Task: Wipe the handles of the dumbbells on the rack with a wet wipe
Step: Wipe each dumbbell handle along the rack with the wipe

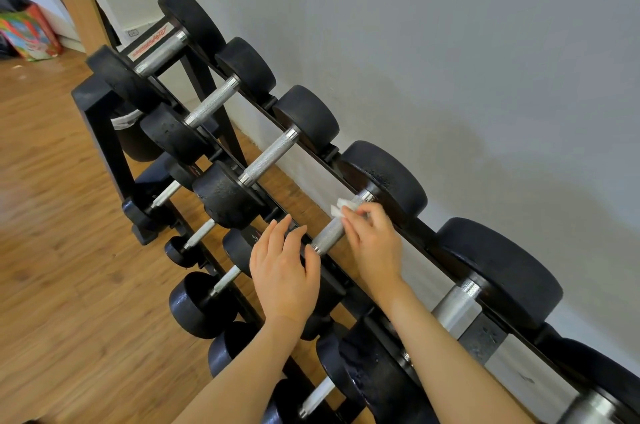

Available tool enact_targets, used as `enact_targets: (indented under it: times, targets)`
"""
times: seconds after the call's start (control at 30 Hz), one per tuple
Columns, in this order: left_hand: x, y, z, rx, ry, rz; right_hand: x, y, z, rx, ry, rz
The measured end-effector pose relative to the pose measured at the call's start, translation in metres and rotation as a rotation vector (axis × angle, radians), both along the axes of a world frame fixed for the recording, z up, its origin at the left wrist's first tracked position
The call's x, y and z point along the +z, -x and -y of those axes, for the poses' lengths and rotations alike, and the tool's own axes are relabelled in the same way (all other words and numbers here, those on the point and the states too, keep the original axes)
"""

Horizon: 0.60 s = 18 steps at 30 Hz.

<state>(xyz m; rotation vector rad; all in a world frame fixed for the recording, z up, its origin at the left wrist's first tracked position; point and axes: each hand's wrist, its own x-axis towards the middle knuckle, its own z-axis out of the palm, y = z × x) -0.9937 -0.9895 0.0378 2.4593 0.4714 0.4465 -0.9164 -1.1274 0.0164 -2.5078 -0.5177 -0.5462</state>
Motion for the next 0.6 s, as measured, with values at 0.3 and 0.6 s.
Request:
enact_targets:
  times: [0.3, 0.6]
  targets:
    - [-0.004, 0.019, -0.013, -0.158, -0.067, -0.051, 0.001, 0.001, 0.001, -0.038, -0.061, 0.005]
    - [-0.006, 0.024, -0.014, -0.162, -0.068, -0.033, 0.004, 0.000, -0.005, 0.018, -0.102, -0.118]
